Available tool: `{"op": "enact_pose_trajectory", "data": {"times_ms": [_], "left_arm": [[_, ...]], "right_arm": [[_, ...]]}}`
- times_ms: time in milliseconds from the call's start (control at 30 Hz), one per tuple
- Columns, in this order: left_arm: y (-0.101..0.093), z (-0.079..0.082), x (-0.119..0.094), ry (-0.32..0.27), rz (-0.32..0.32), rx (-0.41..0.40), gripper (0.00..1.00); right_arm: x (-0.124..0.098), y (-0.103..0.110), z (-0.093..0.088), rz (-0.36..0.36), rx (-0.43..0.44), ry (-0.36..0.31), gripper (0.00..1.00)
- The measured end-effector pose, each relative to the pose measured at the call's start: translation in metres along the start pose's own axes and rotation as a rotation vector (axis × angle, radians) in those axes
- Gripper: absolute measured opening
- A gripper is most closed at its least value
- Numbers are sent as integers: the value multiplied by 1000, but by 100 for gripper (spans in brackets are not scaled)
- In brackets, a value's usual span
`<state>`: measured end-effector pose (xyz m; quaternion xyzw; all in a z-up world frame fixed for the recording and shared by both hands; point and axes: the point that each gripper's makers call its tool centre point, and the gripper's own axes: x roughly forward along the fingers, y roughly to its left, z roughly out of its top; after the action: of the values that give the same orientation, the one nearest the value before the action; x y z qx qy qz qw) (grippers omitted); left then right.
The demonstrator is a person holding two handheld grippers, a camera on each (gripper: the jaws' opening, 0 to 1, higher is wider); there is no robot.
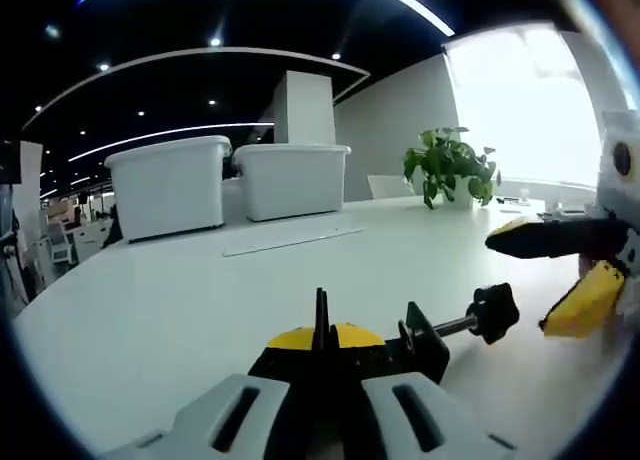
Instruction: Clamp the fixed fixture on the desktop, loosen the retaining clip, secure it to the edge of the desk, and tighten the retaining clip.
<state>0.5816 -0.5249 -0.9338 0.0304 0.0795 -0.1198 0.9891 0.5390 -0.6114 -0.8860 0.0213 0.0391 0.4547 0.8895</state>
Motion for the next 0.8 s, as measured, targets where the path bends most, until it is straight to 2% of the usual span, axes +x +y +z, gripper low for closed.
{"op": "enact_pose_trajectory", "data": {"times_ms": [100, 133, 233, 333, 400, 533, 633, 733, 800], "left_arm": [[0, 0, 0, 0, 0, 0, 4], [0, 0, 0, 0, 0, -1, 4], [0, 0, 0, 0, 0, 0, 4], [0, 0, 0, 0, 0, -1, 4], [0, 0, 0, 0, 0, -1, 4], [0, 0, 0, 0, 0, -2, 4], [0, 0, 0, 0, -1, -1, 4], [0, 0, 0, 0, -1, -2, 4], [0, 0, -1, 0, -1, -2, 4]], "right_arm": [[2, -7, -6, 15, 333, 31, 45], [2, -9, -5, 24, 376, 18, 40], [1, -17, -11, -18, 448, 34, 28], [0, -18, -18, -27, 536, 54, 25], [-1, -18, -17, -18, 640, 50, 22], [0, -21, -21, -29, 662, 58, 17], [1, -23, -26, -34, 706, 78, 17], [4, -30, -32, -39, 715, 99, 17], [3, -25, -41, -37, 729, 131, 18]]}}
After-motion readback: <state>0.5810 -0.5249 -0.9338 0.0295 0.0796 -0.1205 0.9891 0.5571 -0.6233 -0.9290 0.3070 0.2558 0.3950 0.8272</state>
